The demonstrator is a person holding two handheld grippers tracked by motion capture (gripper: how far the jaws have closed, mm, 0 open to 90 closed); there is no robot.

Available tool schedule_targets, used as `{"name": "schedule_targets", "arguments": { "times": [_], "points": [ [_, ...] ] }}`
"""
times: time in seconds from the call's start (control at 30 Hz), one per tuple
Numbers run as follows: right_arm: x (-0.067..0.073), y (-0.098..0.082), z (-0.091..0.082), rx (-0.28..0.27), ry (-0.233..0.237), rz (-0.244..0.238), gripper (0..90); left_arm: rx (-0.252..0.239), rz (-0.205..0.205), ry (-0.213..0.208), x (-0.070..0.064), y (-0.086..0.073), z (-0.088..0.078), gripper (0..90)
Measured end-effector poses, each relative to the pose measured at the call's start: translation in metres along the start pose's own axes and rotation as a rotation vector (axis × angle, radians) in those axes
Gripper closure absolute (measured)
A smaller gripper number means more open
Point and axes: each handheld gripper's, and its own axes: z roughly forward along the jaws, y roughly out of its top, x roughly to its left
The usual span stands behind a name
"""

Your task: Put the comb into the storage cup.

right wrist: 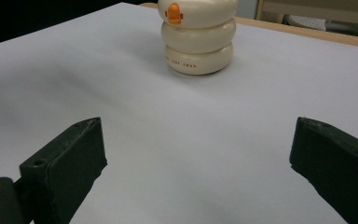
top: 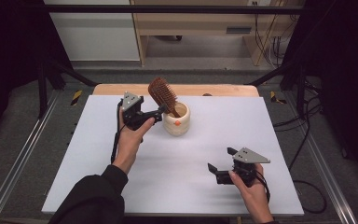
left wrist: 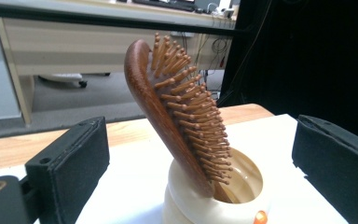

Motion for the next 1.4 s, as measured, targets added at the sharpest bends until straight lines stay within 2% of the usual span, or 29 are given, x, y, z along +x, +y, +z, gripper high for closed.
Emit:
{"name": "schedule_targets", "arguments": {
  "times": [0.23,0.53,0.63,0.77,0.87,1.07,1.1,1.17,1.2,1.3,1.4],
  "points": [
    [-0.001,0.0,-0.001,-0.008,-0.013,0.005,3.9,-0.011,0.007,-0.013,0.0,-0.001,-0.013,2.9],
    [-0.006,-0.001,0.0,-0.005,-0.039,0.013,4.3,-0.027,-0.012,-0.014,0.011,-0.007,-0.029,2.6],
    [-0.007,-0.001,-0.002,-0.016,-0.057,0.025,5.2,-0.023,0.031,0.001,0.013,-0.011,-0.035,2.7],
    [-0.008,-0.002,-0.005,-0.022,-0.067,0.032,5.1,-0.031,-0.001,-0.01,0.016,-0.015,-0.044,2.5],
    [-0.009,-0.003,-0.005,-0.019,-0.07,0.028,5.1,-0.031,0.024,-0.004,0.018,-0.015,-0.049,2.5],
    [-0.01,-0.003,-0.005,-0.026,-0.065,0.035,5.0,-0.033,0.047,-0.005,0.02,-0.016,-0.06,2.5],
    [-0.01,-0.004,-0.005,-0.031,-0.078,0.033,4.8,-0.026,0.061,-0.006,0.019,-0.016,-0.062,2.4],
    [-0.011,-0.004,-0.006,-0.039,-0.088,0.037,4.8,-0.017,0.113,-0.004,0.016,-0.016,-0.068,2.5],
    [-0.011,-0.004,-0.006,-0.046,-0.09,0.036,5.1,-0.017,0.124,-0.01,0.015,-0.017,-0.07,2.4],
    [-0.011,-0.003,-0.007,-0.051,-0.088,0.031,5.6,-0.024,0.129,-0.035,0.012,-0.02,-0.077,2.3],
    [-0.011,-0.003,-0.009,-0.058,-0.098,0.029,5.6,-0.024,0.131,-0.032,0.013,-0.022,-0.082,2.3]
  ]
}}
